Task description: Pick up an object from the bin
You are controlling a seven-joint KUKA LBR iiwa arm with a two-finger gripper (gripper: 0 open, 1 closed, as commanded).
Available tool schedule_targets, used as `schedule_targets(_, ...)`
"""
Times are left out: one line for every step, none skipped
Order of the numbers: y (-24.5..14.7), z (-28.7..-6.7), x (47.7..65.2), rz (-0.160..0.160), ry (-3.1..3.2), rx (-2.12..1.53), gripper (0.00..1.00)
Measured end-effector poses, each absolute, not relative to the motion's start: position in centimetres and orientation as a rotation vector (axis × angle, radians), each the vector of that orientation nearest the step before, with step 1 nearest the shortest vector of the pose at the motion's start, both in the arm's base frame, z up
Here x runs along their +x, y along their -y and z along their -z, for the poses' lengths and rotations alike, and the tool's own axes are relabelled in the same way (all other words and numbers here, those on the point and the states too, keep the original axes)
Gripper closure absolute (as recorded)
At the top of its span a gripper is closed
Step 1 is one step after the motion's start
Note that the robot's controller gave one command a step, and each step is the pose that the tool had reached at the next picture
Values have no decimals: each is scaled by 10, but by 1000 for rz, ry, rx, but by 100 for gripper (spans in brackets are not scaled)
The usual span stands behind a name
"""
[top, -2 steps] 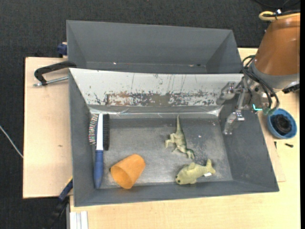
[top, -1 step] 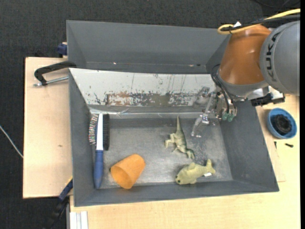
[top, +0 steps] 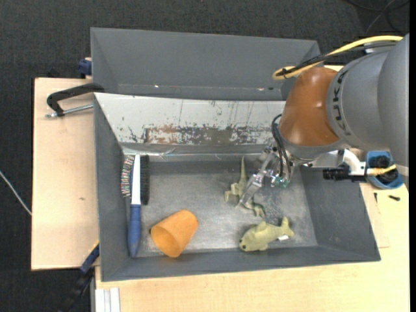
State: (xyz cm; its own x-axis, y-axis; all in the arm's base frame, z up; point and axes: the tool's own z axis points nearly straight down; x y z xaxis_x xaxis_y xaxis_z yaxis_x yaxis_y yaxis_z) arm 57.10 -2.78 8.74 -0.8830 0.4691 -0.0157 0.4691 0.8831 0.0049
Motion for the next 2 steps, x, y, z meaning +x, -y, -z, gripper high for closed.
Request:
schedule_targets(23,-87,566,-7,-3062,754,100)
schedule_targets(8,-222,574,-7,-3017,823,100)
